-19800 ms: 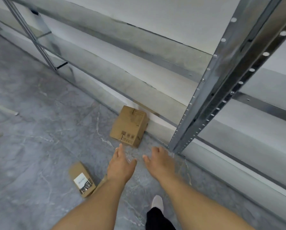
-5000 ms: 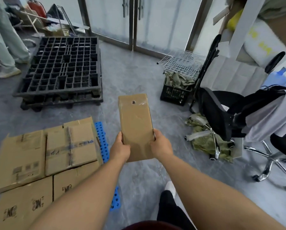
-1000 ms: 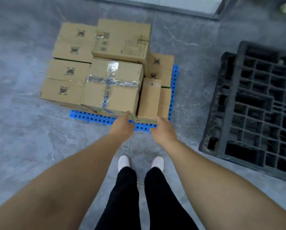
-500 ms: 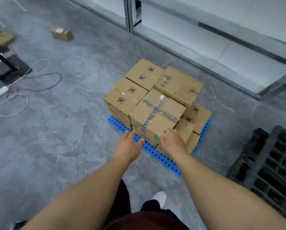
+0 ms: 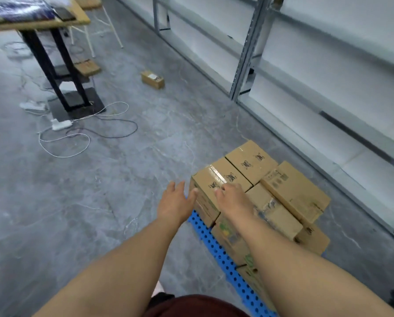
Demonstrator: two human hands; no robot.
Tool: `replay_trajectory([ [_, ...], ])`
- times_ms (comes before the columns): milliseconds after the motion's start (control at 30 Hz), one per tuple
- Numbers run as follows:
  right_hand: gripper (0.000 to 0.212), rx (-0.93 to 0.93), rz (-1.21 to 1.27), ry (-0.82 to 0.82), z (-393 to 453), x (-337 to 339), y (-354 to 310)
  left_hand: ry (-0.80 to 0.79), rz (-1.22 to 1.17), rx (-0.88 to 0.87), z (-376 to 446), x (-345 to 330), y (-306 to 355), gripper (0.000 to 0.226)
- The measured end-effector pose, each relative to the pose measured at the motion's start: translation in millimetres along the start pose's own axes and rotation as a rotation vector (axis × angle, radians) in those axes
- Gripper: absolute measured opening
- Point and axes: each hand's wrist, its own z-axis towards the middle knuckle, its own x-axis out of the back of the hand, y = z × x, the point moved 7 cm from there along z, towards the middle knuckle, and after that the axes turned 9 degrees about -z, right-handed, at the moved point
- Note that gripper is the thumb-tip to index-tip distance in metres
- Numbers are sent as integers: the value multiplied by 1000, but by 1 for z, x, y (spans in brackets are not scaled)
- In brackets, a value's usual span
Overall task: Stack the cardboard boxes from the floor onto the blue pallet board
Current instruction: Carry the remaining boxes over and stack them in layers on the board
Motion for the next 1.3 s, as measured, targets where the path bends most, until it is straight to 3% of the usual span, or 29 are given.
replay_trajectory([
  [233, 41, 49, 116, 31, 47, -10, -100, 116, 31, 38, 55, 85, -33, 67],
  [467, 47, 123, 90, 38, 105, -14, -158, 133, 12, 94, 110, 118, -55, 67],
  [1067, 49, 179, 147, 70, 387, 61, -283, 233, 79, 93, 388, 241, 33, 64],
  [1300, 50, 200, 156, 38, 460, 64, -329, 253, 37, 135, 460, 272, 34, 64],
])
